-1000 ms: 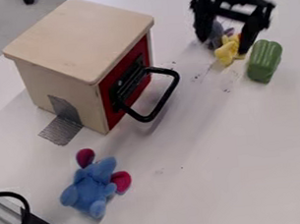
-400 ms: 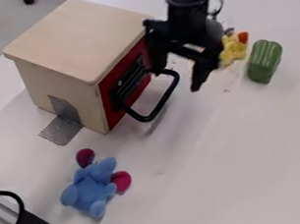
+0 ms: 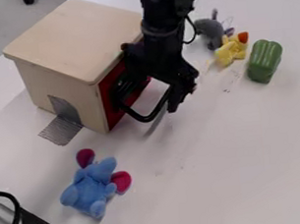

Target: Open the draw

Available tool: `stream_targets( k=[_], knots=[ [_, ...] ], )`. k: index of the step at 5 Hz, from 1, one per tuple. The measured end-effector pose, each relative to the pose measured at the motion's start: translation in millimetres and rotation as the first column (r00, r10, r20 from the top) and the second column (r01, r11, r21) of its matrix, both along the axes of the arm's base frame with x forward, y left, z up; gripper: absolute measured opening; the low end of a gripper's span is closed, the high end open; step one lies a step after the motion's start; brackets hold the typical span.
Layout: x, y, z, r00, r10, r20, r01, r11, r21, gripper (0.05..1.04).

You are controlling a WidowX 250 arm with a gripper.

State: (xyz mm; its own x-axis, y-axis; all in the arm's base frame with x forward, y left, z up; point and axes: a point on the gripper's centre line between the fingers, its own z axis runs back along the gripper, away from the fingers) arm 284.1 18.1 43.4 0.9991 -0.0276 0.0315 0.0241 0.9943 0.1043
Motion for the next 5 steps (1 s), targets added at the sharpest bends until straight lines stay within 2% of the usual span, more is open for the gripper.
stream_targets(
  k=[1,3,4,5],
  knots=[
    [-0.1,1.4,-4.2,1.0,0.005,-0.006,-0.005,1.0,-0.002,0.967],
    [-0.1,-1.2,-8.6,1.0,0.014,-0.003,-0.014,1.0,0.003,0.375],
    [-2.1,-5.4,-14.9,1.0,0.022,-0.018,-0.022,1.0,0.009,0.174],
    [-2.3,-7.7,-15.8,1.0,0.019,-0.021,-0.018,1.0,0.008,0.107]
  ],
)
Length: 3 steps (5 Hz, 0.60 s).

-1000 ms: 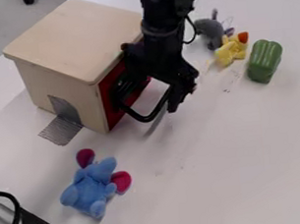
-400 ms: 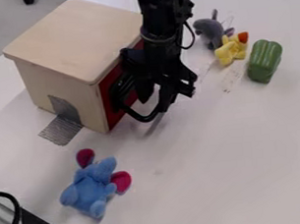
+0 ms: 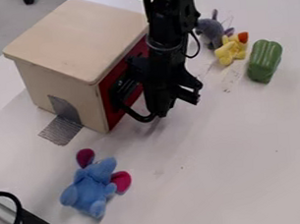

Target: Open the draw

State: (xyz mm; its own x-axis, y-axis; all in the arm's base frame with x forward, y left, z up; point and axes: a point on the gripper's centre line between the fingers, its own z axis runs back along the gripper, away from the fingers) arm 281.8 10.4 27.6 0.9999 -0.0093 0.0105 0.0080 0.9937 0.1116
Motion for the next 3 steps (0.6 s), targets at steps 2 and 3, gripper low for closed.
stream_targets(
  k=[2,3],
  knots=[
    [-2.8,-16.1,0.2,0.999,-0.039,-0.016,0.038,0.999,-0.015,0.103],
    [-5.0,-36.3,0.4,0.995,-0.096,-0.023,0.096,0.995,-0.019,0.103]
  ],
)
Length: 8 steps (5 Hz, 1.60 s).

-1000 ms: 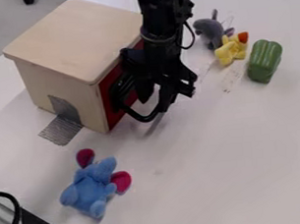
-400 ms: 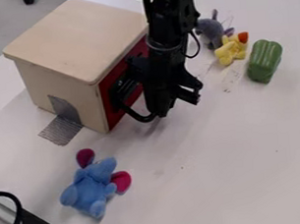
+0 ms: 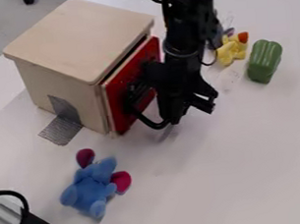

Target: Open the draw

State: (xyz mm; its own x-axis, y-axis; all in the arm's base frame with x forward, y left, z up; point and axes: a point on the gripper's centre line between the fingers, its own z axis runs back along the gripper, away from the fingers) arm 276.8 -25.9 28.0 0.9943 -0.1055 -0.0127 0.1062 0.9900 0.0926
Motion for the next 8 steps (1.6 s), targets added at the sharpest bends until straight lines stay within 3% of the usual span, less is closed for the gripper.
stream_targets(
  k=[3,6,7,8],
  knots=[
    [-5.2,-39.0,4.3,0.997,-0.081,-0.005,0.081,0.997,-0.017,0.103],
    [-8.9,-87.1,8.2,0.985,-0.17,-0.009,0.17,0.985,0.012,0.103],
    [-9.5,-87.7,8.2,0.985,-0.169,-0.016,0.169,0.985,0.015,0.139],
    [-0.8,-92.1,12.9,0.982,-0.191,0.005,0.191,0.981,0.035,0.349]
  ],
)
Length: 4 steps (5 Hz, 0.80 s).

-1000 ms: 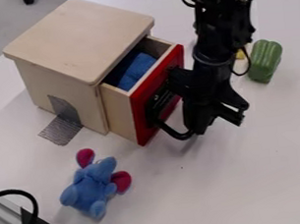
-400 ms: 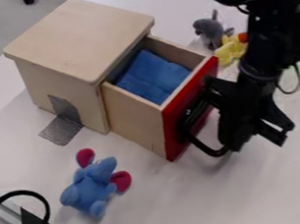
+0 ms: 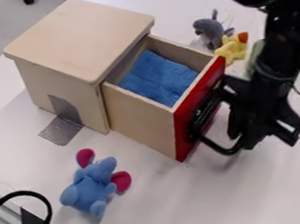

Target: Open the draw

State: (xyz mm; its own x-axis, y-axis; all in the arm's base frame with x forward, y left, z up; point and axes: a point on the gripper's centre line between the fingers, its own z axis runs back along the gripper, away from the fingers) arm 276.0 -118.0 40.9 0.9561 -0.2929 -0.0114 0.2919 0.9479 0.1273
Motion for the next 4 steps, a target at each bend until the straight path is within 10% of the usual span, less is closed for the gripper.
stream_targets(
  k=[2,4],
  knots=[
    [0.7,22.4,9.3,0.976,0.216,-0.021,-0.217,0.973,-0.081,0.95],
    [-12.0,33.8,64.1,0.944,0.315,0.102,-0.302,0.945,-0.128,0.998]
  ],
)
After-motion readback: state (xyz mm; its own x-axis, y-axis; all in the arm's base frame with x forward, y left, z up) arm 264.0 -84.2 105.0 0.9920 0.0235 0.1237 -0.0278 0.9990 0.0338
